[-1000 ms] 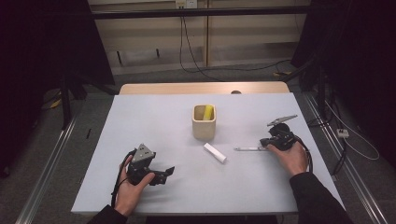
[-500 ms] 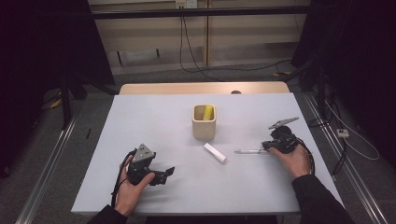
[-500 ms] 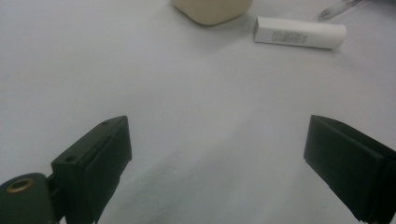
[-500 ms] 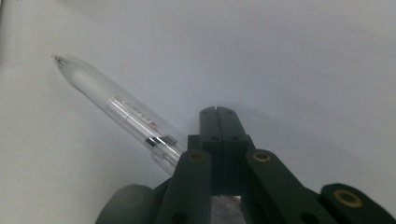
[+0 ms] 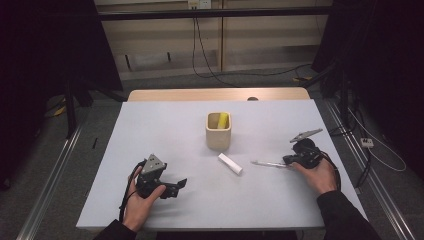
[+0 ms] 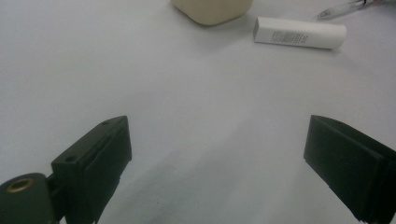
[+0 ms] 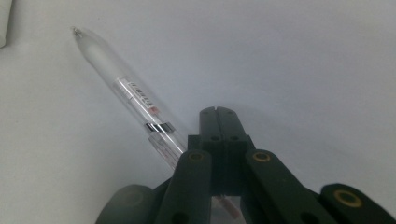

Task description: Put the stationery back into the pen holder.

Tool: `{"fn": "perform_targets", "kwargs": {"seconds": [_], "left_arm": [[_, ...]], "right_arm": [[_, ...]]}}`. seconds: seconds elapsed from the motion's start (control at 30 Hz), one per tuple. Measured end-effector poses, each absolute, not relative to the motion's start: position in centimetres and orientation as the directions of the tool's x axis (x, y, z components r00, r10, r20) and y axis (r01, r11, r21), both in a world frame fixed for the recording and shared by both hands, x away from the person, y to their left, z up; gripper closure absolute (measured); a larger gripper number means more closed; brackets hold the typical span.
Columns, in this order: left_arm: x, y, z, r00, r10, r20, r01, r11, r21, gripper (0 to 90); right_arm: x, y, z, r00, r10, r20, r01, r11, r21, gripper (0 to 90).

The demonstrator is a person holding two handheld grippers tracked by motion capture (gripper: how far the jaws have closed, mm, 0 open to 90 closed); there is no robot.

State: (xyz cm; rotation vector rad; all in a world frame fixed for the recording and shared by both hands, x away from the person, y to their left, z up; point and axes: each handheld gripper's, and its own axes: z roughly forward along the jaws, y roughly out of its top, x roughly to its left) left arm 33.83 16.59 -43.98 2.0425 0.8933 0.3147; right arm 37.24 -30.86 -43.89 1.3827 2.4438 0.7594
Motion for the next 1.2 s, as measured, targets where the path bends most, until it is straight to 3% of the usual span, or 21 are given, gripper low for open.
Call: {"fn": "perform_targets", "kwargs": {"seconds": [1.2], "left_arm": [[33.8,16.6,-44.0,0.712,0.695,-0.104,0.478,-0.371,0.796,7.5]], "right_arm": [[33.6,-30.9,-43.3,-0.587,0.801,0.119,0.729,0.459,0.508,90.0]]}}
